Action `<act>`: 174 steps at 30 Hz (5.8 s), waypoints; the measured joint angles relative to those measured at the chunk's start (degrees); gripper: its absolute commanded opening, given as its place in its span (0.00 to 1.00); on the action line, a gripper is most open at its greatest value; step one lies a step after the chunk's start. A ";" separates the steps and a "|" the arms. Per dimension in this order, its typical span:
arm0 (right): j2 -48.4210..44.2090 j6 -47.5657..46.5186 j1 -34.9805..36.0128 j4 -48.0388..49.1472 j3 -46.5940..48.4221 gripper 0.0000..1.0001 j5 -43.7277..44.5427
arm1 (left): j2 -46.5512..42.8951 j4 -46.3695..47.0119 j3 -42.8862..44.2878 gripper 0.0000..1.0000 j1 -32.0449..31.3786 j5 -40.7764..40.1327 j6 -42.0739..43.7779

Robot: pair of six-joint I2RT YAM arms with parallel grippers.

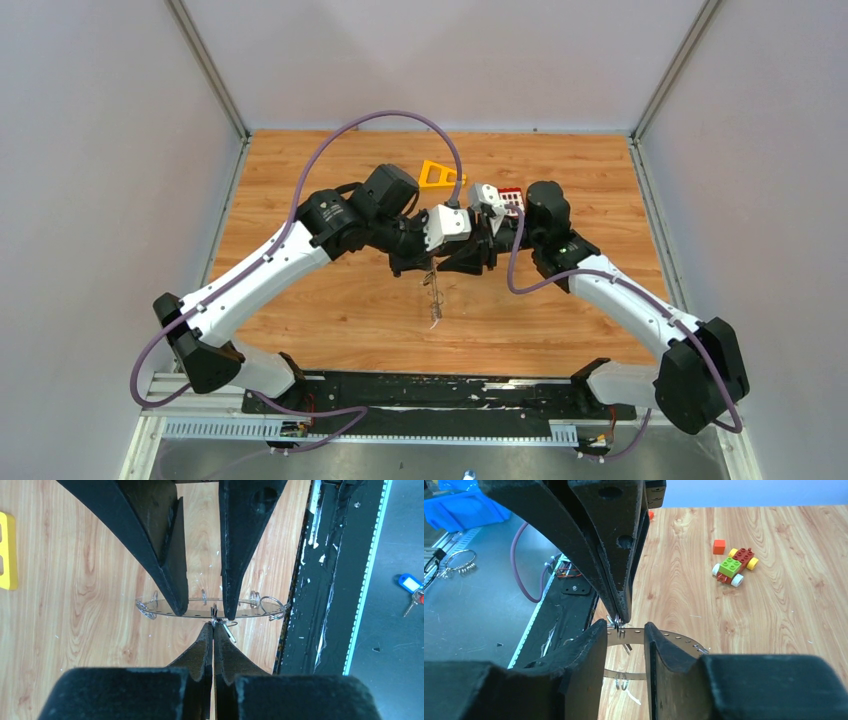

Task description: Put the keys on the keyring

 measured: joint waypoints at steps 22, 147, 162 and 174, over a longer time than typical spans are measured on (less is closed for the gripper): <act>1.27 0.76 0.96 0.00 0.00 0.04 -0.59 | 0.00 1.25 -0.98 0.00 0.02 0.11 0.00; -1.77 -6.56 0.17 -4.61 -0.31 0.41 5.27 | 3.39 -0.61 3.13 0.00 3.78 0.44 -5.01; 0.13 -2.29 0.28 -1.20 -0.31 0.30 4.57 | 4.44 -3.45 3.48 0.00 3.32 0.98 -7.65; 0.83 -0.70 0.37 -0.11 -0.31 0.20 3.85 | 4.59 -3.48 3.48 0.00 3.34 1.92 -8.00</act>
